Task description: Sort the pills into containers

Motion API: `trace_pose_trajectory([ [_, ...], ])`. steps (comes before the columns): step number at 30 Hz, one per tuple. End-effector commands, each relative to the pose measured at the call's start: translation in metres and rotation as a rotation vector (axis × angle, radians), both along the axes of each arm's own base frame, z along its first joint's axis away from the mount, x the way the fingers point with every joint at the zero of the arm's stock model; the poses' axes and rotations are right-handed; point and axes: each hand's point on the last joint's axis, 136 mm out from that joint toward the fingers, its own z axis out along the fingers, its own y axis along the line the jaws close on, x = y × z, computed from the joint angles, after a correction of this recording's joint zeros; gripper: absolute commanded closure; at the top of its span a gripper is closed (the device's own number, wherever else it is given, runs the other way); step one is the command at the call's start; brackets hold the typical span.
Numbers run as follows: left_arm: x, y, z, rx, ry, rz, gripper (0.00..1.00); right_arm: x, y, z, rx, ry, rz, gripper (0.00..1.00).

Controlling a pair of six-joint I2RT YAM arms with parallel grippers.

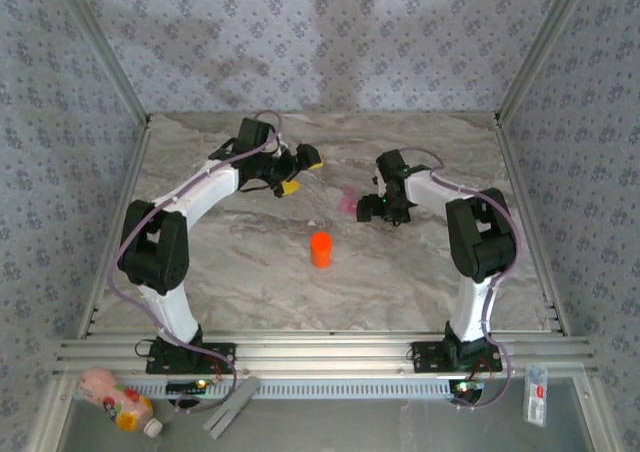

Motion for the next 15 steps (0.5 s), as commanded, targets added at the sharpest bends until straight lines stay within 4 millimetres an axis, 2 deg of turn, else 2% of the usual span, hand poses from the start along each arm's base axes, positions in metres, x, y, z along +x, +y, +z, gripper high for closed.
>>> trace_pose_trajectory([
  [1, 0.000, 0.002, 0.026, -0.038, -0.058, 0.003, 0.00, 0.014, -0.025, -0.004, -0.087, -0.010, -0.043, 0.16],
  [6, -0.001, 0.002, 0.028, -0.042, -0.063, 0.004, 0.00, 0.030, -0.033, 0.010, -0.066, -0.045, -0.071, 0.17],
  [7, -0.001, 0.002, 0.028, -0.042, -0.062, 0.003, 0.00, 0.028, -0.034, 0.013, -0.062, -0.035, -0.071, 0.17],
  [12, -0.003, 0.003, 0.032, -0.047, -0.071, 0.006, 0.00, 0.034, -0.032, 0.045, 0.000, -0.098, -0.095, 0.17],
  [15, -0.003, 0.005, 0.033, -0.049, -0.073, 0.009, 0.00, 0.050, -0.027, 0.057, 0.012, -0.135, -0.100, 0.18],
])
